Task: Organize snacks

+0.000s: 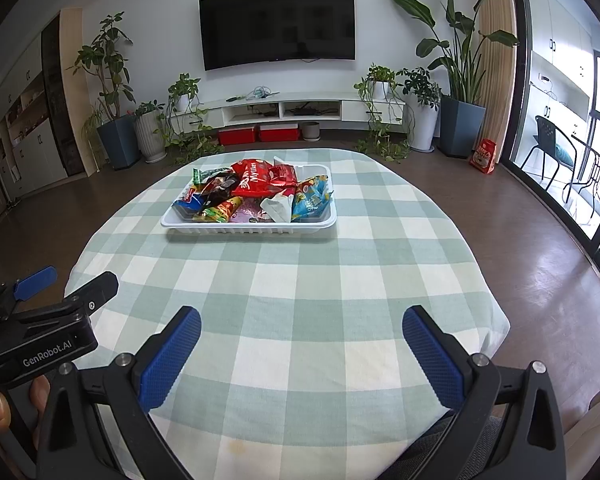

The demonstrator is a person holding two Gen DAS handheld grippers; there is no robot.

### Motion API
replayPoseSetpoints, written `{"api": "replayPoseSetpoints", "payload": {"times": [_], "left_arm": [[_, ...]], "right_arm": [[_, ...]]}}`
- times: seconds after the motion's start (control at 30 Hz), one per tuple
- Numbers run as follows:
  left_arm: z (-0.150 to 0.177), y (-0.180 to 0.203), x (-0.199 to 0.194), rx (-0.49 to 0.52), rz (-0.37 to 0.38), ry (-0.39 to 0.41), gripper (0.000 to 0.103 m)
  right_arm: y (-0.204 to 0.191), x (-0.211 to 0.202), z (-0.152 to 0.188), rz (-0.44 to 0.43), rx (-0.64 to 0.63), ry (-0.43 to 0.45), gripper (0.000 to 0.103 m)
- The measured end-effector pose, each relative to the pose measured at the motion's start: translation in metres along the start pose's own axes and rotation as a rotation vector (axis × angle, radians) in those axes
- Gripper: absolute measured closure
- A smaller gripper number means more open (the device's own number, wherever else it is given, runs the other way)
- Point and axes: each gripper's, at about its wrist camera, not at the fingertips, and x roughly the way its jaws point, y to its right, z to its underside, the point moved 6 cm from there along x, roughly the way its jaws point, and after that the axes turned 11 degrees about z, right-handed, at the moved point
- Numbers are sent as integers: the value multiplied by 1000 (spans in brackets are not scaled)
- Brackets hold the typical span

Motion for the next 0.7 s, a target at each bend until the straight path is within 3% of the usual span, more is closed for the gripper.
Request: {"api": "replayPoseSetpoints", "payload": {"times": [0.7], "left_arm": [[-1, 1, 0, -1, 2, -3, 0]], "right_arm": [[1, -1, -2, -1, -1, -3, 0]]}}
